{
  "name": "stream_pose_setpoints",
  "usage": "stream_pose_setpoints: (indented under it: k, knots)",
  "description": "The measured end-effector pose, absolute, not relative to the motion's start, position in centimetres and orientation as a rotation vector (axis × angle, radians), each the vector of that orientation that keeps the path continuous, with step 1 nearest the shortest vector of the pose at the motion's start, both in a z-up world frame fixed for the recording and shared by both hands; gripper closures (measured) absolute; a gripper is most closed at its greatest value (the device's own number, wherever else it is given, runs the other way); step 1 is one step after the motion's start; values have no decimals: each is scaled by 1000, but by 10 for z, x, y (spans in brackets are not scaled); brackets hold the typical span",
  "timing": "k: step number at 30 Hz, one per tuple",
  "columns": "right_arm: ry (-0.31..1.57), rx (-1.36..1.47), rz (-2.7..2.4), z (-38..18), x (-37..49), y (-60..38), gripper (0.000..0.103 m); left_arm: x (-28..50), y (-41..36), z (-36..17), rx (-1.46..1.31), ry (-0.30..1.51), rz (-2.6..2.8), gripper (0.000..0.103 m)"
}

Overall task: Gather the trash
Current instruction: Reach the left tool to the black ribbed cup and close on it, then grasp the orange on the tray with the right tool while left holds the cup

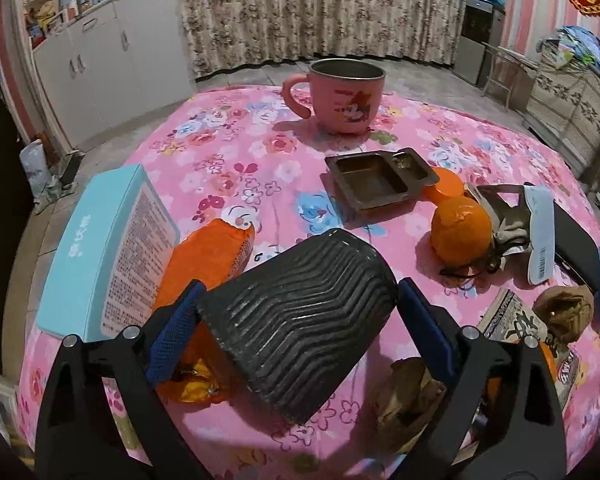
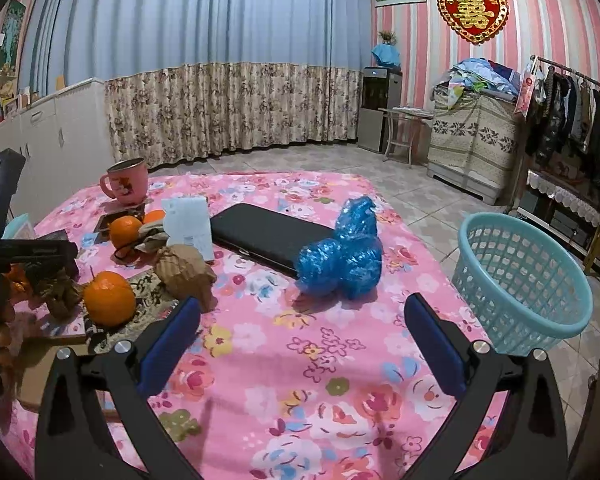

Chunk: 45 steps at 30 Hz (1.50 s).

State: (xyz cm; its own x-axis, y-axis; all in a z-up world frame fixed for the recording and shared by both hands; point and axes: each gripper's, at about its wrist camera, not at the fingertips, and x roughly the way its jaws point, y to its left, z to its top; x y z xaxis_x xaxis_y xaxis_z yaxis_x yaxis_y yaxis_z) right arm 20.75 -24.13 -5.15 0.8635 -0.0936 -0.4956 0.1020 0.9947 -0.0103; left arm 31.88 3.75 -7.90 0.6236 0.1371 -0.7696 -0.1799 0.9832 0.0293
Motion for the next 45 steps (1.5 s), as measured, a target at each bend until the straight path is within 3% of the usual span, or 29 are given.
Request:
stream_pose_setpoints:
  k: [12,31,34,41,45]
  knots:
    - [541,-3,-16,-27,240,-206,3,308,42,-42,13,816,107,11]
    - [685,-63,72,-67,257,-130,4,277,71,-26,-51,754,5,11]
    - [708,-63,110,-70,259,-123,17,277,73,-26,-51,753,5,11]
    - [761,-38,220,-80,263,-112,29,275,76,-27,-63,761,2,11]
    - [798,15,292,-87,269,-109,59,273,73,-26,-49,756,4,11]
